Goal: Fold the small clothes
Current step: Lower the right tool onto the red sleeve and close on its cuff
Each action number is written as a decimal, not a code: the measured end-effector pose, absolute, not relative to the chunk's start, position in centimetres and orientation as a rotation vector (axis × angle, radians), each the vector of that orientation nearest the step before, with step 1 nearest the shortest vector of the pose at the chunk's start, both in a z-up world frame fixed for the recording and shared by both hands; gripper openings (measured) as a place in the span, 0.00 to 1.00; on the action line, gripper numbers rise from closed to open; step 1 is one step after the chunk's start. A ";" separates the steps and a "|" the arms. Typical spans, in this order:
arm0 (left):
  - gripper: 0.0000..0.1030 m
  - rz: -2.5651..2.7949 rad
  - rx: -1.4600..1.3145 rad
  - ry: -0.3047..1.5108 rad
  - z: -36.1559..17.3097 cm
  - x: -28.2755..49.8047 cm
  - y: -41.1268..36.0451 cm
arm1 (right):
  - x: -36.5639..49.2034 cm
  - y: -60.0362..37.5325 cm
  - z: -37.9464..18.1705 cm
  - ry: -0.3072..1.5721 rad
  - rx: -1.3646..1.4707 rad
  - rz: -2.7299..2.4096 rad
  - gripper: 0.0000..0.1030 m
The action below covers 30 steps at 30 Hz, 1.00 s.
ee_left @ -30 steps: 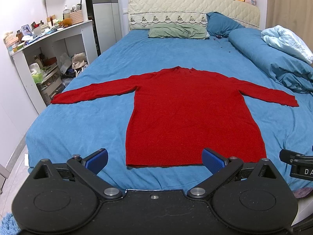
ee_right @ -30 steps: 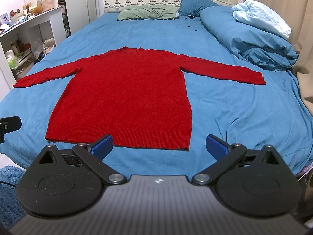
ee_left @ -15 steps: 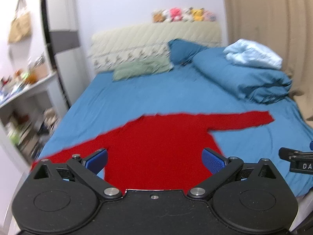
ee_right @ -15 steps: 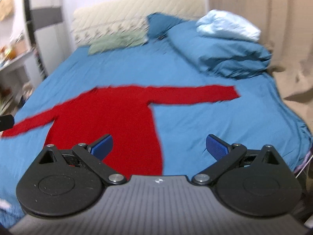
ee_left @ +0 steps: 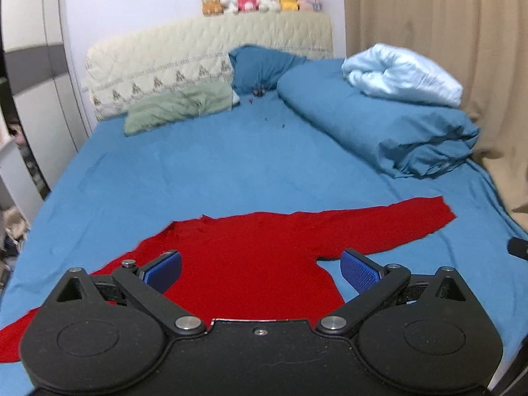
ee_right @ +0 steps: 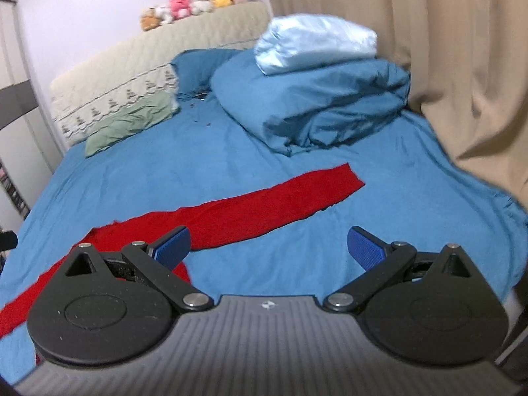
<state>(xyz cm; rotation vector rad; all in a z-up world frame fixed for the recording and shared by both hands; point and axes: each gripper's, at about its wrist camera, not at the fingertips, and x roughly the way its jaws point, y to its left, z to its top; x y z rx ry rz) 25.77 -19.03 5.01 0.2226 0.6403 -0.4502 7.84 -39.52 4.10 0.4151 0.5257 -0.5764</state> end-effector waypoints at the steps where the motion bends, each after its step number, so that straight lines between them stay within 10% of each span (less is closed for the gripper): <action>1: 1.00 -0.453 0.209 0.658 4.2 27.4 -19.6 | 9.1 -40.7 2.8 0.529 0.436 -0.586 1.00; 14: 1.00 -0.448 0.217 0.858 -12.1 43.1 -21.7 | 22.7 -51.8 -14.4 0.573 0.538 -0.737 1.00; 23: 1.00 -0.426 0.174 0.919 -18.7 46.8 -20.3 | 27.4 -56.4 -19.4 0.539 0.551 -0.851 0.71; 30: 1.00 -0.427 0.160 0.893 -19.0 46.7 -20.2 | 28.4 -57.9 -19.4 0.519 0.560 -0.895 0.24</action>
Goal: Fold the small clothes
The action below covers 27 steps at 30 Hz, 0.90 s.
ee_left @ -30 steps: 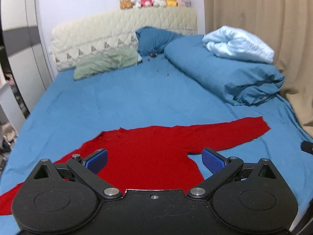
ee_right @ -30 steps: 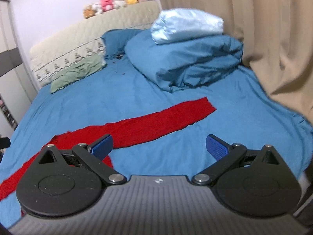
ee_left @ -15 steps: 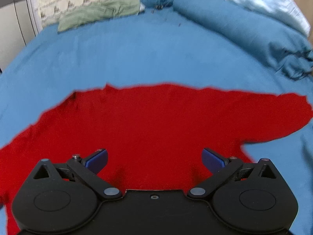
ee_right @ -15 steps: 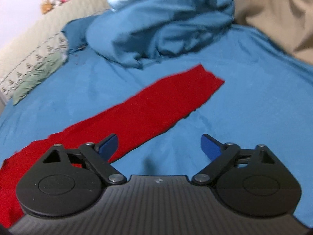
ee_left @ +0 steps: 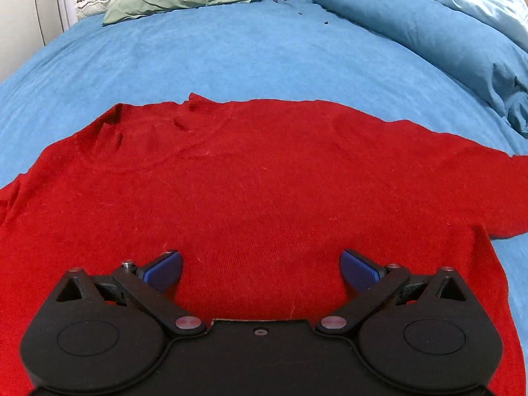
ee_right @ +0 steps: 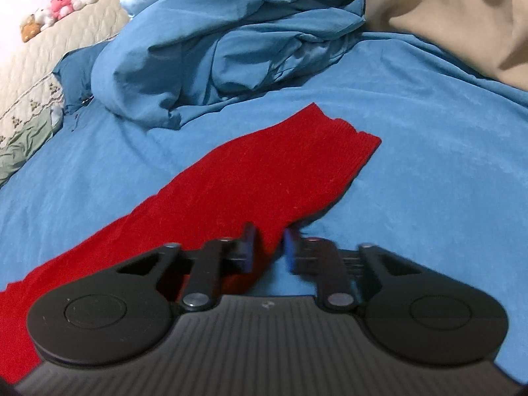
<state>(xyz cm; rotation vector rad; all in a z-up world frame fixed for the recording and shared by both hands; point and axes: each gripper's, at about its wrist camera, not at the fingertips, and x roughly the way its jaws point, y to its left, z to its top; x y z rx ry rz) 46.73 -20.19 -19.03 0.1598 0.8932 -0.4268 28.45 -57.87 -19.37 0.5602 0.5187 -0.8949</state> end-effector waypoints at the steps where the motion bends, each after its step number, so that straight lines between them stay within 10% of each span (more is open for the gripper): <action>1: 1.00 -0.428 0.162 0.893 -19.0 46.8 -20.2 | 28.6 -57.9 -19.2 0.522 0.559 -0.891 0.21; 15: 1.00 -0.244 0.061 0.680 -11.0 45.4 -10.4 | 38.0 -37.4 -4.1 0.313 0.385 -0.085 0.19; 27: 1.00 -0.161 0.042 0.758 -13.1 44.8 -2.8 | 44.8 -19.9 -18.8 0.656 0.217 0.205 0.19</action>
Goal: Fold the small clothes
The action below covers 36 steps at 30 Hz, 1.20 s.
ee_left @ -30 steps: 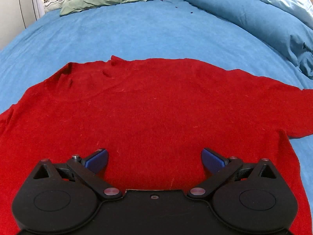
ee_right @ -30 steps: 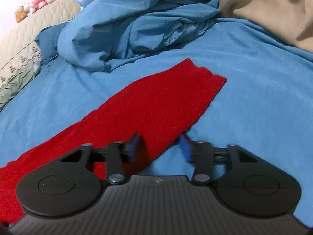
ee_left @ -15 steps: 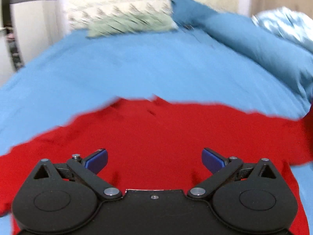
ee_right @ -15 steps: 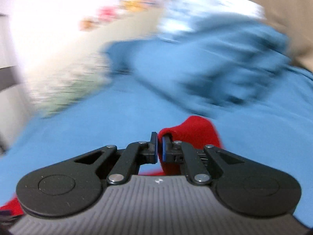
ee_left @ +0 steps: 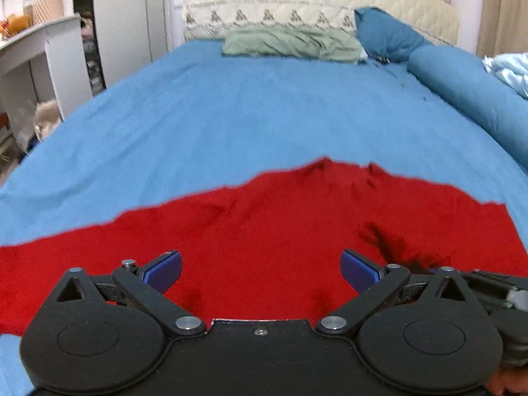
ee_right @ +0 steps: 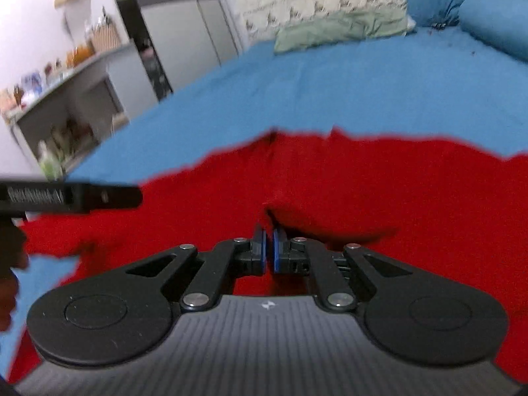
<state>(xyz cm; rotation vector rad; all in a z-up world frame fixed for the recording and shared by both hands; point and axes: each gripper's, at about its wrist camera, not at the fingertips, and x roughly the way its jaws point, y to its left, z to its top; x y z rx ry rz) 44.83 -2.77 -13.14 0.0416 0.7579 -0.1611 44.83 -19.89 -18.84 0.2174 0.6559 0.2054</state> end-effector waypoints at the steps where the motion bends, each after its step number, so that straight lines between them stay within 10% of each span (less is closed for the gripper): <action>1: 1.00 -0.170 0.039 0.766 -13.4 44.8 -2.9 | 44.7 -19.5 -18.9 0.656 0.199 0.209 0.20; 3: 1.00 -0.193 0.034 0.776 -13.6 44.7 -3.1 | 44.3 -19.0 -18.5 0.659 0.167 0.207 0.24; 8: 1.00 -0.312 0.103 0.739 -12.6 44.2 -5.9 | 40.7 -20.2 -16.1 0.626 0.104 0.171 0.85; 16: 0.98 -0.500 0.278 0.776 -16.0 45.3 -13.2 | 35.2 -26.4 -15.8 0.683 0.123 -0.069 0.85; 20: 0.75 -0.492 0.233 0.817 -17.6 47.2 -14.0 | 34.4 -28.5 -17.3 0.692 0.144 -0.168 0.85; 36: 0.79 -0.286 -0.204 0.776 -18.6 47.2 -2.2 | 34.8 -29.2 -18.6 0.650 0.105 -0.283 0.85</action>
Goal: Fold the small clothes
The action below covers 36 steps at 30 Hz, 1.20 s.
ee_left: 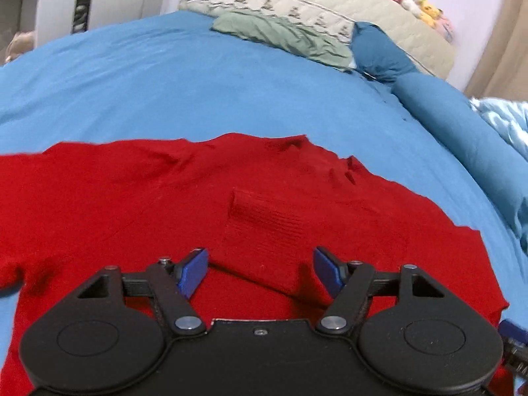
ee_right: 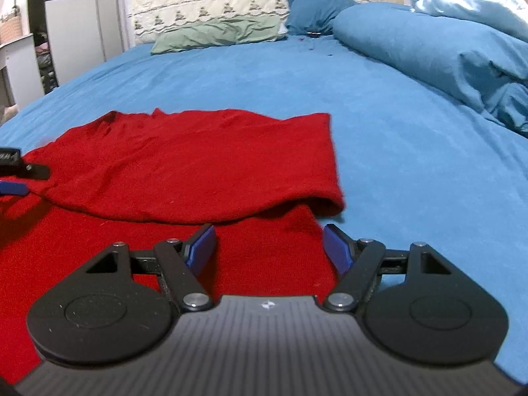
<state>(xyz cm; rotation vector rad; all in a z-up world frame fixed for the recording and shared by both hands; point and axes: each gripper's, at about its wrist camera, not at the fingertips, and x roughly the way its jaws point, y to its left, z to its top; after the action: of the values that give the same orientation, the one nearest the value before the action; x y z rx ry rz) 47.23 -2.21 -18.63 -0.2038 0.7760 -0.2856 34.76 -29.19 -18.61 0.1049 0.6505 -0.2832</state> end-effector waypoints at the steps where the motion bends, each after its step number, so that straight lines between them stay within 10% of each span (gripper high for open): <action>1: 0.80 -0.299 -0.194 0.771 -18.7 47.1 -2.2 | 34.6 -29.4 -18.5 0.650 0.106 -0.294 0.85; 5: 0.78 -0.295 -0.212 0.761 -18.9 48.2 -3.2 | 34.9 -30.3 -18.4 0.676 0.090 -0.340 0.85; 7: 0.53 -0.275 -0.213 0.748 -18.8 48.1 -3.0 | 35.3 -30.8 -18.7 0.697 0.097 -0.347 0.85; 9: 0.07 -0.251 -0.197 0.754 -18.7 48.6 -3.0 | 35.6 -31.2 -18.9 0.695 0.109 -0.346 0.86; 31: 0.09 -0.098 -0.158 0.638 -17.0 45.2 6.5 | 38.3 -32.6 -19.3 0.751 0.034 -0.376 0.84; 36: 0.32 -0.078 -0.095 0.708 -17.7 43.0 8.1 | 37.5 -32.4 -18.1 0.768 0.011 -0.366 0.84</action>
<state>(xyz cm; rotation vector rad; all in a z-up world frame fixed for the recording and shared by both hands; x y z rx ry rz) 42.95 8.09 -17.73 -0.0955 0.7083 -0.0780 37.50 -32.37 -18.11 0.0112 0.7678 -0.3664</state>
